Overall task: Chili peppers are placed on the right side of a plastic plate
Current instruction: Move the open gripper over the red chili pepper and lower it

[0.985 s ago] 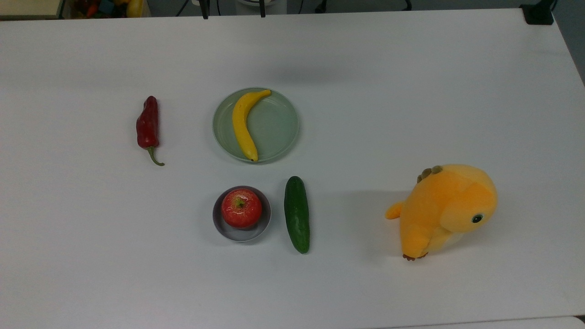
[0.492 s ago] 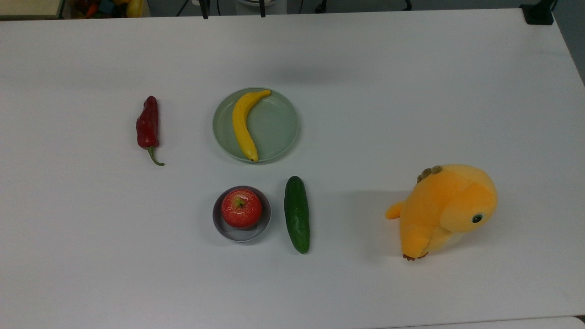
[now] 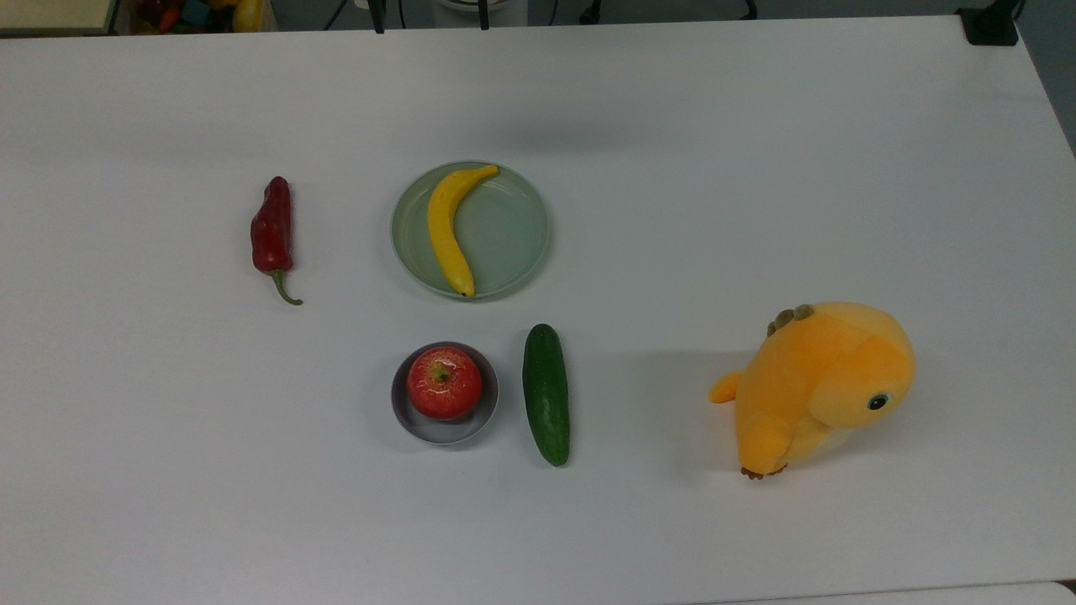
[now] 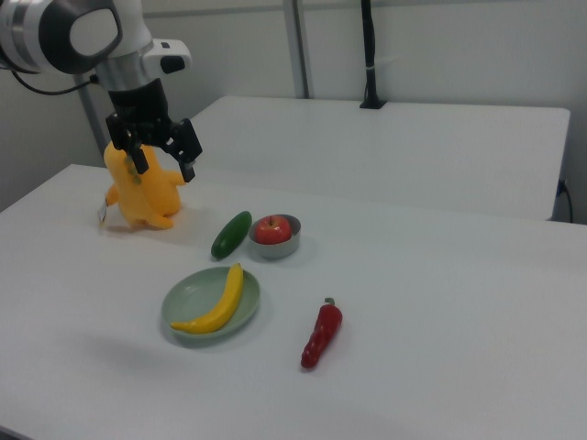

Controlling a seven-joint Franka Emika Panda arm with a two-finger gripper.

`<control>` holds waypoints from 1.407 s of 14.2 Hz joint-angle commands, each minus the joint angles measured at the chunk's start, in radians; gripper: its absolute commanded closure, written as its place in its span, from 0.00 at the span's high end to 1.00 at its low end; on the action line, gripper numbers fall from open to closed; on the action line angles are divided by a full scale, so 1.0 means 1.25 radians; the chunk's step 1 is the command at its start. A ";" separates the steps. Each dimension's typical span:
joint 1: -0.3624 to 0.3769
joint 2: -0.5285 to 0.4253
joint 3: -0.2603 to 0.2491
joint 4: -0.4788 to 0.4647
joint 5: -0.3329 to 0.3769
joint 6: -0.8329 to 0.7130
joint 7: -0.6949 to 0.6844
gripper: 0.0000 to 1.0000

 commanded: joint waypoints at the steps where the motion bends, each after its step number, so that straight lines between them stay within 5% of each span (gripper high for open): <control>1: -0.019 -0.011 0.002 -0.003 0.015 -0.034 -0.120 1.00; 7: -0.048 0.005 -0.011 -0.003 -0.009 -0.059 -0.238 1.00; 16: -0.067 0.067 -0.202 -0.040 0.033 0.135 -0.372 1.00; 20: -0.083 0.122 -0.221 -0.112 0.044 0.248 -0.365 1.00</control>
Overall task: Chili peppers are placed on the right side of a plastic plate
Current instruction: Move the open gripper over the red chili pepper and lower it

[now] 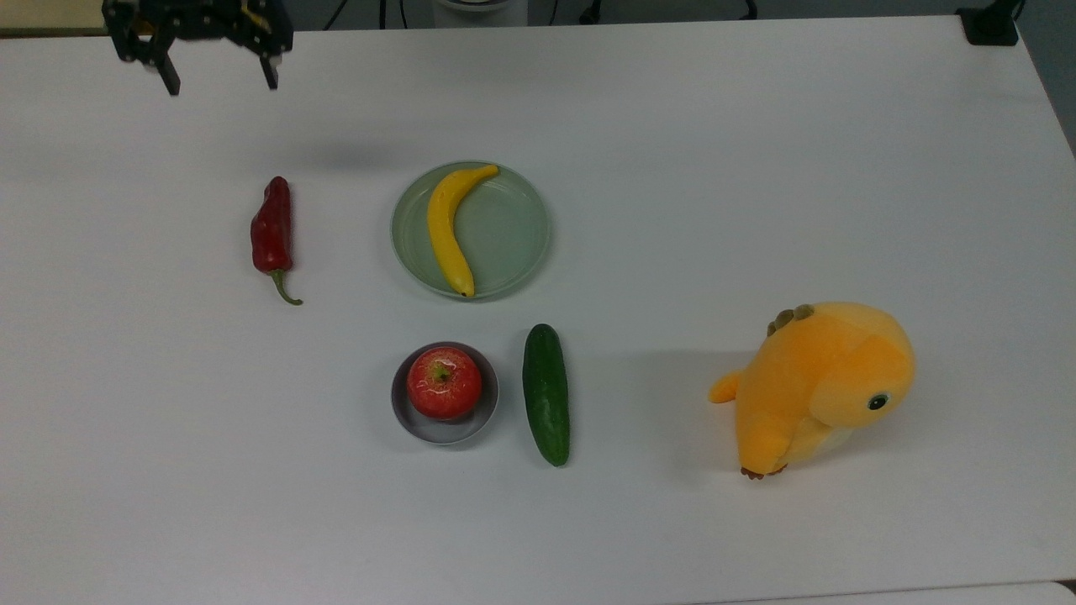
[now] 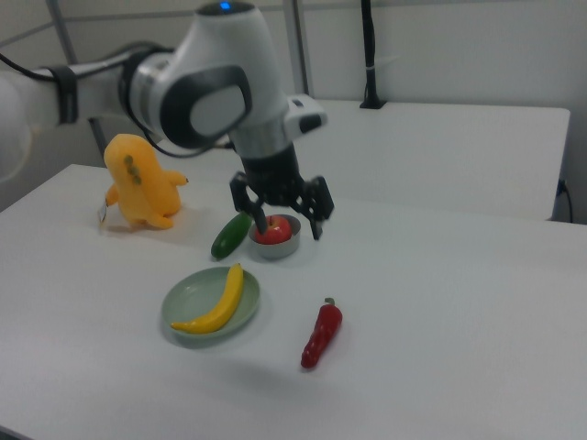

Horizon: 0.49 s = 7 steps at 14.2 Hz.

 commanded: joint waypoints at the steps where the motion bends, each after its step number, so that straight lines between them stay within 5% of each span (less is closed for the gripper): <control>1: -0.006 0.045 -0.012 -0.066 0.020 0.090 -0.012 1.00; 7: -0.015 0.127 -0.011 -0.113 0.021 0.198 -0.007 1.00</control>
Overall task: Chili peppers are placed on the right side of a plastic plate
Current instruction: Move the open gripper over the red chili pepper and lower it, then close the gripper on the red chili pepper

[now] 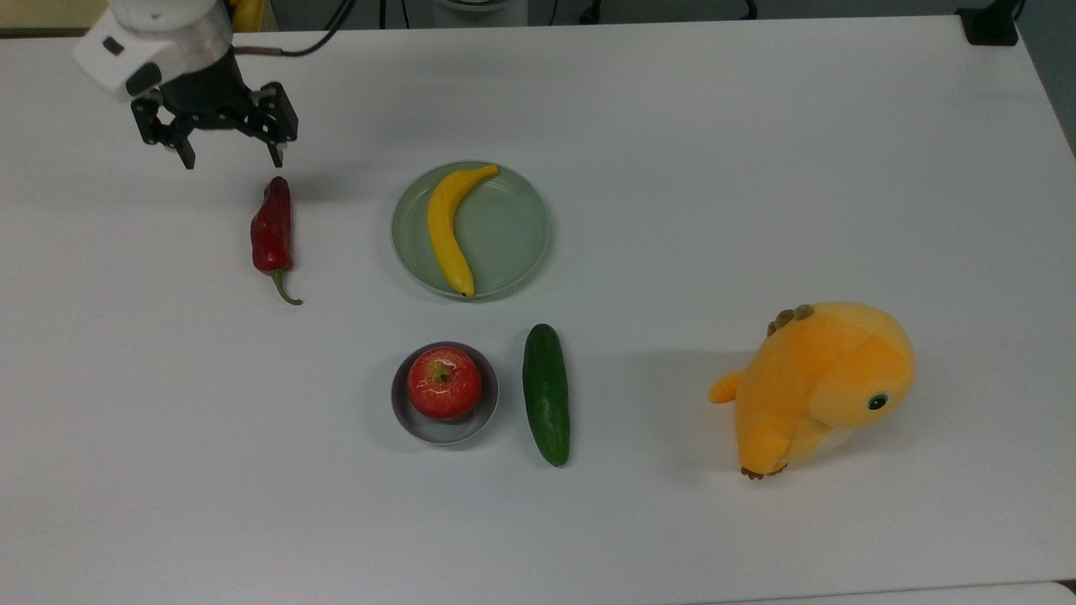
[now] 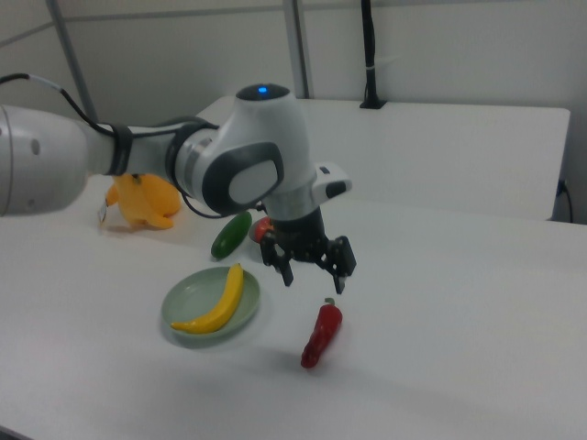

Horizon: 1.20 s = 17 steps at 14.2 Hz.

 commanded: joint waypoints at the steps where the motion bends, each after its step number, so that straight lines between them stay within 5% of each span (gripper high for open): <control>1: -0.002 0.033 -0.002 -0.046 0.018 0.074 -0.006 1.00; 9: -0.002 0.098 0.009 -0.080 0.053 0.165 -0.003 0.99; 17: -0.002 0.109 0.019 -0.082 0.053 0.175 -0.006 0.32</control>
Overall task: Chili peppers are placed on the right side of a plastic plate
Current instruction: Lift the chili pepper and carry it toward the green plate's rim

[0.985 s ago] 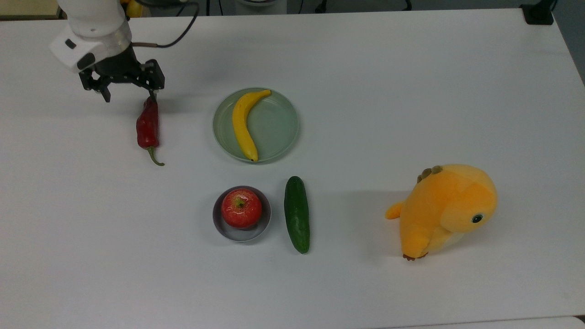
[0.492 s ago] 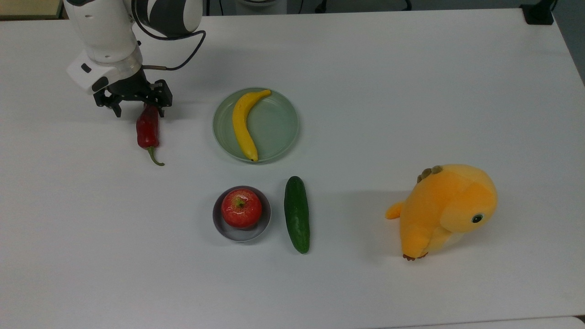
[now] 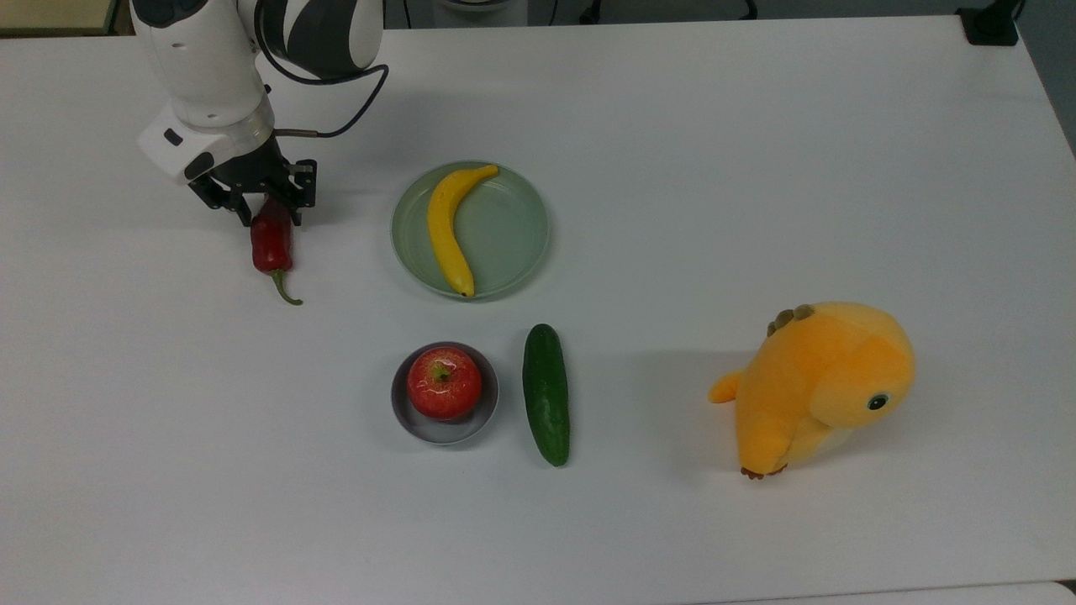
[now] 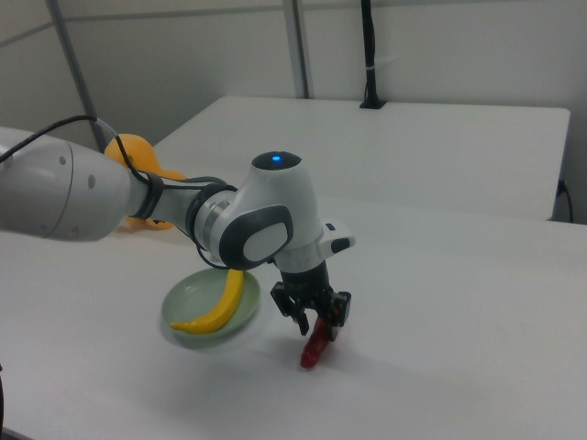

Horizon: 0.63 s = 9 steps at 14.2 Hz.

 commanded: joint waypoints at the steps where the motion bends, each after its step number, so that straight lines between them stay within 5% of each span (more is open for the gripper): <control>1: 0.002 -0.006 0.002 -0.015 0.017 0.026 -0.005 0.12; 2: 0.002 -0.006 0.002 -0.014 0.017 0.025 -0.006 0.01; 9: -0.005 -0.064 0.001 -0.003 0.017 -0.056 -0.016 0.00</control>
